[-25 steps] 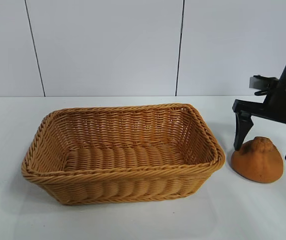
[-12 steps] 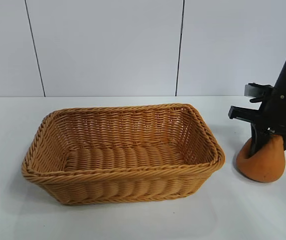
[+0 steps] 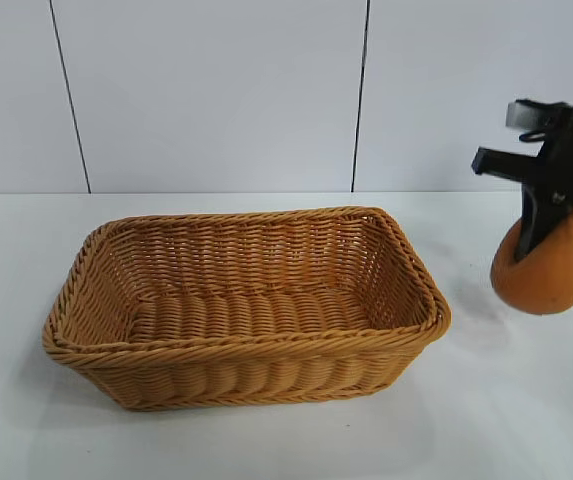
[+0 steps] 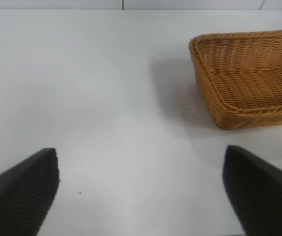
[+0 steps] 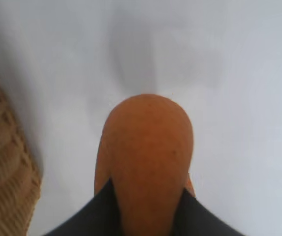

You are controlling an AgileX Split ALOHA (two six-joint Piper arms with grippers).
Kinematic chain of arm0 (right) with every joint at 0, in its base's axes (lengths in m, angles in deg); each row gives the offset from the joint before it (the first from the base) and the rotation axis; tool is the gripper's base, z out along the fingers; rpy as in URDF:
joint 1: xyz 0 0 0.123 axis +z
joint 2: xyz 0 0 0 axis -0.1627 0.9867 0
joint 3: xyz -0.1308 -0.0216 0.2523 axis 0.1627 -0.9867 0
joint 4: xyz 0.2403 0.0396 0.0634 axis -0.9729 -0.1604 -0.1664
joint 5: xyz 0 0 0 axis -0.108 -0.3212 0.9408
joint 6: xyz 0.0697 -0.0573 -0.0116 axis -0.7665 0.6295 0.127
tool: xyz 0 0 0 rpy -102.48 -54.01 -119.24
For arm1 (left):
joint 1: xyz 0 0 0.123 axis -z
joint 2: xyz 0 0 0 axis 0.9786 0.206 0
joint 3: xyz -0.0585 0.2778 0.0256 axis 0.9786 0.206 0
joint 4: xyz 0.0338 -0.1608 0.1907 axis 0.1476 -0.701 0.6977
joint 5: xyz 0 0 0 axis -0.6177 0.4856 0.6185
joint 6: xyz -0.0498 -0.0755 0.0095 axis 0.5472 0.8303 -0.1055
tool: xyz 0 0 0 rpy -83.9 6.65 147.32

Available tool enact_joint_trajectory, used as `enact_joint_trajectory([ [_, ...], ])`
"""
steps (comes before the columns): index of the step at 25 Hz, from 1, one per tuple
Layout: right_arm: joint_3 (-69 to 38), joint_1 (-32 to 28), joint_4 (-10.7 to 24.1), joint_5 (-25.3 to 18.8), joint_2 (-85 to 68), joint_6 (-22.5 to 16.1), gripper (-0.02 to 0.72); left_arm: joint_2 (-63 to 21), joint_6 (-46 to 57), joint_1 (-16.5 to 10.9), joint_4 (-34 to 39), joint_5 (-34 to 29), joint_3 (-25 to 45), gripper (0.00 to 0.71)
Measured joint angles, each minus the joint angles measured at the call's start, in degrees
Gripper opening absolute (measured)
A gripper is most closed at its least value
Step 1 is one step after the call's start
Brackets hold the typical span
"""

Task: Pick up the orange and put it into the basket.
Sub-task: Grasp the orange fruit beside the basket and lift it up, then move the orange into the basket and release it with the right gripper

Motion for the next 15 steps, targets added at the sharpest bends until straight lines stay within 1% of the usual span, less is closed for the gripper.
enact_joint_trajectory([
  [3, 0.88, 0.0, -0.05, -1.08, -4.73, 0.0, 0.082, 0.0, 0.0, 0.0, 0.0, 0.0, 0.0, 0.645],
  [6, 3.14, 0.0, -0.13, -3.49, -7.33, 0.0, 0.082, 0.0, 0.0, 0.0, 0.0, 0.0, 0.0, 0.645],
  [10, 6.44, 0.44, -2.39, -6.17, -7.87, 0.23, 0.082, 0.0, 0.0, 0.0, 0.0, 0.0, 0.0, 0.645],
  [12, 7.42, 1.95, -2.81, -6.32, -7.92, 0.61, 0.082, 0.0, 0.0, 0.0, 0.0, 0.0, 0.0, 0.645],
  [15, 7.95, 6.24, -3.02, -5.75, -7.94, 0.66, 0.082, 0.0, 0.0, 0.0, 0.0, 0.0, 0.0, 0.645],
])
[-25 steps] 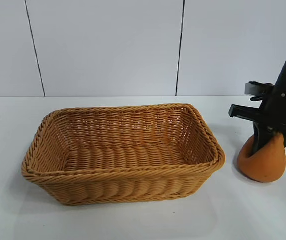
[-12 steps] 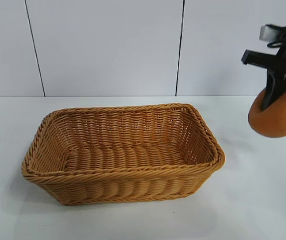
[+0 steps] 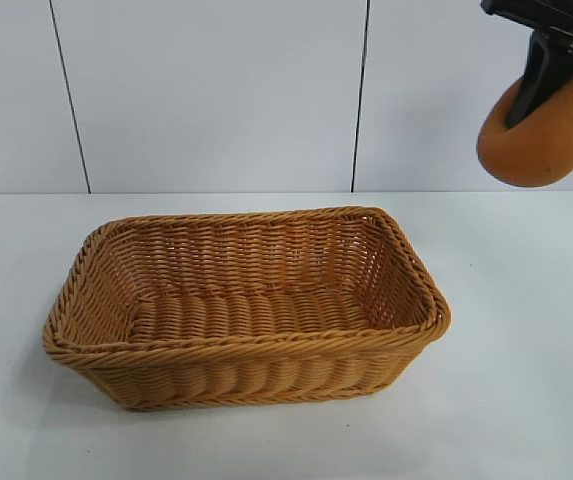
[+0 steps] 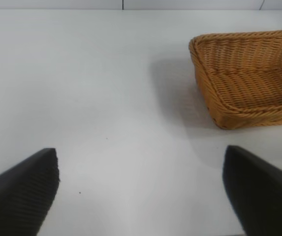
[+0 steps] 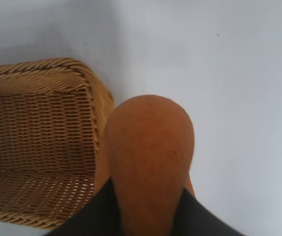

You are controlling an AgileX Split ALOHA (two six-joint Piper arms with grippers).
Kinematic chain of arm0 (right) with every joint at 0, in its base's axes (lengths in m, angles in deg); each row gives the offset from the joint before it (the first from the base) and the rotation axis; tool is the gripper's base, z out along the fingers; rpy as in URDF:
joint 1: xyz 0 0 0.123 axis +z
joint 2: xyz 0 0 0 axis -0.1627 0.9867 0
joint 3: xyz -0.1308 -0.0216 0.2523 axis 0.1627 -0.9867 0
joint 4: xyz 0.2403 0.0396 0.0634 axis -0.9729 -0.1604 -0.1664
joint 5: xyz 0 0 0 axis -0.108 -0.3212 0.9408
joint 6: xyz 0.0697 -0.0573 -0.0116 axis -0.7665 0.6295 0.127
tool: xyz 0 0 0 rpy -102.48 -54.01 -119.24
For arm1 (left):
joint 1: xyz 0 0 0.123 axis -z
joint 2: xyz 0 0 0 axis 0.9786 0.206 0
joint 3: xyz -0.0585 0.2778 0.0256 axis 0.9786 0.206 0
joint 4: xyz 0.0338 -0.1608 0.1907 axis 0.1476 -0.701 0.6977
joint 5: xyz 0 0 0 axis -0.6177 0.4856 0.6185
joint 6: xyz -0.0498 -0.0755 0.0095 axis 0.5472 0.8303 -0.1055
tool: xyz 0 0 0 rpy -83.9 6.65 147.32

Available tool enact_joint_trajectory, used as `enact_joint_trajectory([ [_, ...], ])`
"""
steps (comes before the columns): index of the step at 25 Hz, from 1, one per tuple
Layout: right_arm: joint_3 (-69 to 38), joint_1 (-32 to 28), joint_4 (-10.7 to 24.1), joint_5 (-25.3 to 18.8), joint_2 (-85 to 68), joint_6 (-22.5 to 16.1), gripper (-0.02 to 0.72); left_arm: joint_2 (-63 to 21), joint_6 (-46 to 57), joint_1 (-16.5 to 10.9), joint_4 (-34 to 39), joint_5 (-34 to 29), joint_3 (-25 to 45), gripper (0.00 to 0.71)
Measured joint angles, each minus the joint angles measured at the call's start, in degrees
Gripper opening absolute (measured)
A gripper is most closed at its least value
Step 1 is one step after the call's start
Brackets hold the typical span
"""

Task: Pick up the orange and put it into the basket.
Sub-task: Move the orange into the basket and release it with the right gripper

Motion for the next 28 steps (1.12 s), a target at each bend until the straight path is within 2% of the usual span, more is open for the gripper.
enact_joint_trajectory([
  [7, 0.07, 13.82, -0.25, 4.92, 2.44, -1.36, 0.082, 0.0, 0.0, 0.0, 0.0, 0.0, 0.0, 0.645],
  [9, 0.07, 15.51, -0.26, 5.85, 3.23, -1.38, 0.082, 0.0, 0.0, 0.0, 0.0, 0.0, 0.0, 0.645],
  [11, 0.07, 19.21, -0.44, 8.58, 5.31, -2.04, 0.082, 0.0, 0.0, 0.0, 0.0, 0.0, 0.0, 0.645],
  [14, 0.07, 23.48, -0.7, 15.53, 9.12, -2.7, 0.082, 0.0, 0.0, 0.0, 0.0, 0.0, 0.0, 0.645],
  [17, 0.07, 25.97, -0.77, 21.45, 13.49, -2.86, 0.082, 0.0, 0.0, 0.0, 0.0, 0.0, 0.0, 0.645],
  [19, 0.07, 27.04, -0.76, 23.7, 16.56, -2.91, 0.082, 0.0, 0.0, 0.0, 0.0, 0.0, 0.0, 0.645],
  [23, 0.07, 27.72, -0.91, 24.09, 21.34, -3.25, 0.082, 0.0, 0.0, 0.0, 0.0, 0.0, 0.0, 0.645],
  [25, 0.07, 27.72, -0.91, 24.01, 21.39, -3.32, 0.13, 0.0, 0.0, 0.0, 0.0, 0.0, 0.0, 0.645],
  [27, 0.07, 27.77, -0.91, 24.07, 21.1, -3.38, 0.237, 0.0, 0.0, 0.0, 0.0, 0.0, 0.0, 0.645],
  [28, 0.07, 27.77, -0.78, 24.0, 20.88, -3.43, 0.316, 0.0, 0.0, 0.0, 0.0, 0.0, 0.0, 0.645],
])
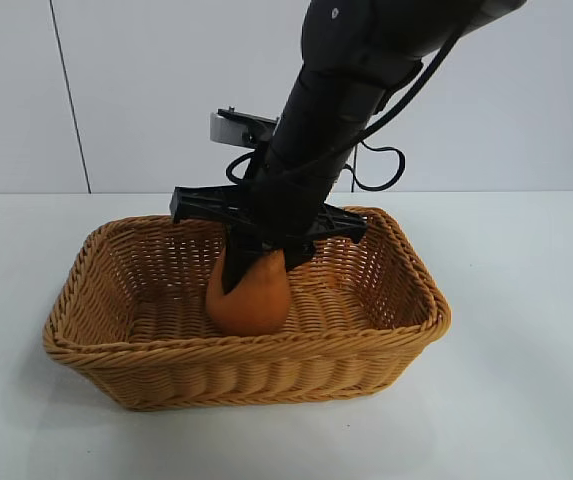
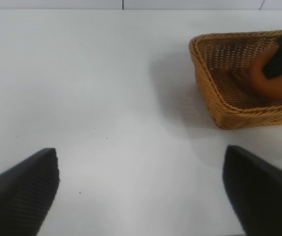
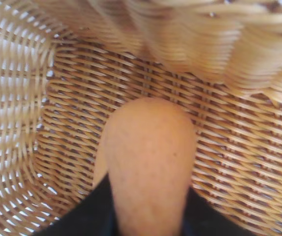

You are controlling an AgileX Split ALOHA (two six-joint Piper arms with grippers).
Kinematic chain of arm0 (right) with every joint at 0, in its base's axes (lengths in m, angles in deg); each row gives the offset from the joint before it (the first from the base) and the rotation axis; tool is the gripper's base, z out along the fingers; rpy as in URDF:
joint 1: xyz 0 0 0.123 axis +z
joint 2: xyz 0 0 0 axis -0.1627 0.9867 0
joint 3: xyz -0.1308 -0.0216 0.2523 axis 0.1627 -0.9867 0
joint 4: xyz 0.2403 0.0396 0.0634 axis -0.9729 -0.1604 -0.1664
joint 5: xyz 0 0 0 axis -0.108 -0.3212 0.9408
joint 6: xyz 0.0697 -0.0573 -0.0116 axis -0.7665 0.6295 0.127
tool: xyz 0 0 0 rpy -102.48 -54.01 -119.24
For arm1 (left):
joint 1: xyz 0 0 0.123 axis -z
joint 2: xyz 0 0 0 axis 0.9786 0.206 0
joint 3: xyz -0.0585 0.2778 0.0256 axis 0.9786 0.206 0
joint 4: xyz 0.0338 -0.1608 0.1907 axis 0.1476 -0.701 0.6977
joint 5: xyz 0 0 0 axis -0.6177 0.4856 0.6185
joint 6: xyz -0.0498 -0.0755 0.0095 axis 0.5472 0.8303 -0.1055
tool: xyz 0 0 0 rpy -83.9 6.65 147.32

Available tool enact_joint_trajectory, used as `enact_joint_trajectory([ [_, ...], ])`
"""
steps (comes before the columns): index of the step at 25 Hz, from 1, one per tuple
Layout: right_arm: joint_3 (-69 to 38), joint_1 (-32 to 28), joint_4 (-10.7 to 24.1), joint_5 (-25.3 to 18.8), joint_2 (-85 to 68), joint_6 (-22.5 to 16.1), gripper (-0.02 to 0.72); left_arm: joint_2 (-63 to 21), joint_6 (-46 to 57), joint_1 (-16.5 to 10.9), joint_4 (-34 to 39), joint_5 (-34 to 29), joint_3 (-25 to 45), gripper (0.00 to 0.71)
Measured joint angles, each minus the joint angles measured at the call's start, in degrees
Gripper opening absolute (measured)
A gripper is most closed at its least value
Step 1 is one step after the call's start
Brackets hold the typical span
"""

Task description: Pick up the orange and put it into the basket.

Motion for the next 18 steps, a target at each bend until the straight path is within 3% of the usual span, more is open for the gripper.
enact_joint_trajectory([
  [2, 0.09, 0.0, 0.16, -0.2, -0.39, -0.25, 0.477, 0.0, 0.0, 0.0, 0.0, 0.0, 0.0, 0.645],
  [3, 0.09, 0.0, 0.16, -0.2, -0.39, -0.25, 0.477, 0.0, 0.0, 0.0, 0.0, 0.0, 0.0, 0.645],
  [4, 0.57, 0.0, 0.59, -0.92, -0.62, -0.72, 0.563, 0.0, 0.0, 0.0, 0.0, 0.0, 0.0, 0.645],
  [5, 1.18, 0.0, 1.24, -2.07, -0.75, -1.02, 0.603, 0.0, 0.0, 0.0, 0.0, 0.0, 0.0, 0.645],
  [6, 3.03, 0.0, 3.25, -5.64, -0.95, -2.02, 0.649, 0.0, 0.0, 0.0, 0.0, 0.0, 0.0, 0.645],
  [13, 17.68, 0.0, 11.24, -24.28, -1.01, -3.26, 0.675, 0.0, 0.0, 0.0, 0.0, 0.0, 0.0, 0.645],
  [15, 22.03, -0.12, 13.39, -27.94, -1.05, -3.45, 0.675, 0.0, 0.0, 0.0, 0.0, 0.0, 0.0, 0.645],
  [18, 26.84, -1.31, 15.31, -28.9, -1.21, -4.43, 0.675, 0.0, 0.0, 0.0, 0.0, 0.0, 0.0, 0.645],
])
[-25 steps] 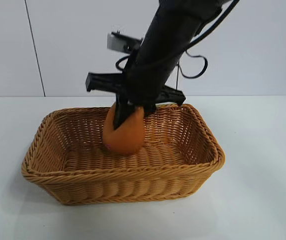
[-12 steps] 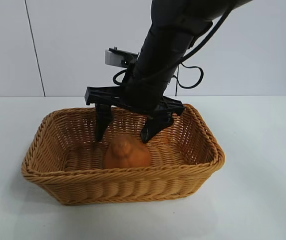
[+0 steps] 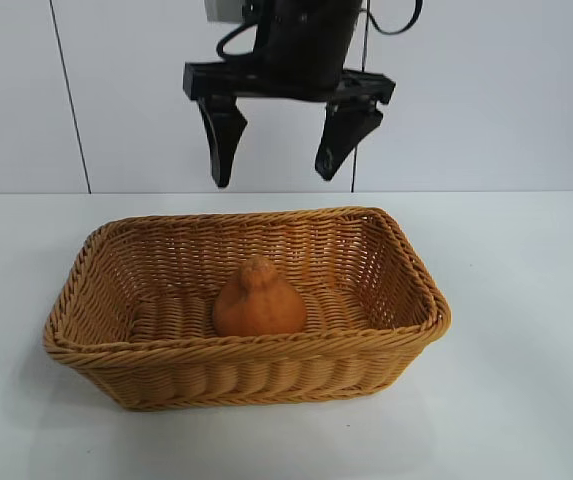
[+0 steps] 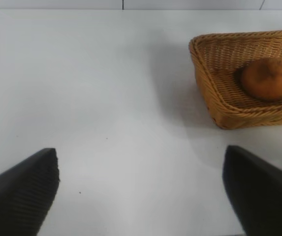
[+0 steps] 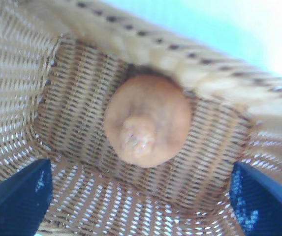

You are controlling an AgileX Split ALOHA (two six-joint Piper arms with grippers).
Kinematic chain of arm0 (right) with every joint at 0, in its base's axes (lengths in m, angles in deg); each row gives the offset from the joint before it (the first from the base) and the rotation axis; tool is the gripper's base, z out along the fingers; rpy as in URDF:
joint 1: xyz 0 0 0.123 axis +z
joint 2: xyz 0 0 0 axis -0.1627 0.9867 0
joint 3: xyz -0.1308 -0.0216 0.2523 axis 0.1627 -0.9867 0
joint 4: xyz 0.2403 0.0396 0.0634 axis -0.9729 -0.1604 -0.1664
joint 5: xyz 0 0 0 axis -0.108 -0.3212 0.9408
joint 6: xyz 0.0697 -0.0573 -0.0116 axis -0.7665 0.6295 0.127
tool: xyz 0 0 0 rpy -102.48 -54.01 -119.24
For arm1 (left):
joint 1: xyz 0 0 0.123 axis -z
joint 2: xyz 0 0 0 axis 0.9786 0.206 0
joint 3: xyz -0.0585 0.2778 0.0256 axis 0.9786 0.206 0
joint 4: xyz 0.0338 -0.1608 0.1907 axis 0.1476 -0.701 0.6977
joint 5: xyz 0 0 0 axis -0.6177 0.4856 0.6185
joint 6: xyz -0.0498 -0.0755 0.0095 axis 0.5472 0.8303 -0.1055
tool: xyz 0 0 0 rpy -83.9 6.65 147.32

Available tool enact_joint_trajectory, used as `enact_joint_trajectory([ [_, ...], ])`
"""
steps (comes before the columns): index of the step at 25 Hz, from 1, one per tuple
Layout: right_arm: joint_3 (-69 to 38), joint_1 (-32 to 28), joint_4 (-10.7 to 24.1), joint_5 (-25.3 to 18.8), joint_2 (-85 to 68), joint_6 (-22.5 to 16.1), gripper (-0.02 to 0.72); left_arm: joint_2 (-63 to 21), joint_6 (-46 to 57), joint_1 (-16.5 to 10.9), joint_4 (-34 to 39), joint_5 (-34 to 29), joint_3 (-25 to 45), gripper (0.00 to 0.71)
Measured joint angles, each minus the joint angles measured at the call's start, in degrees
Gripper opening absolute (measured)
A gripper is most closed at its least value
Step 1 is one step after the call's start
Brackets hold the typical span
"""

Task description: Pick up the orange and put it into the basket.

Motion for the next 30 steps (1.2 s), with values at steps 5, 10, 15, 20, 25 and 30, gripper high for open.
enact_joint_trajectory([
  [5, 1.46, -5.21, 1.16, -0.25, -0.03, -0.31, 0.675, 0.0, 0.0, 0.0, 0.0, 0.0, 0.0, 0.645],
  [10, 1.46, -16.39, 1.6, -0.42, 0.19, 1.19, 0.675, 0.0, 0.0, 0.0, -0.11, 0.0, 0.0, 0.645],
  [15, 1.46, -28.33, 1.16, -0.42, 0.25, 1.95, 0.675, 0.0, 0.0, 0.0, -0.11, 0.06, 0.0, 0.645],
  [20, 0.21, -33.41, -0.86, -0.48, 0.17, 2.92, 0.675, 0.0, 0.0, 0.0, -0.11, 0.06, 0.0, 0.645],
  [25, -7.41, -33.66, -1.13, -0.42, -2.99, 4.2, 0.675, 0.0, 0.0, 0.0, -0.06, 0.06, 0.0, 0.645],
  [30, -21.43, -33.66, -1.4, -0.5, -11.75, 5.28, 0.675, 0.0, 0.0, 0.0, -0.06, 0.06, 0.0, 0.645],
])
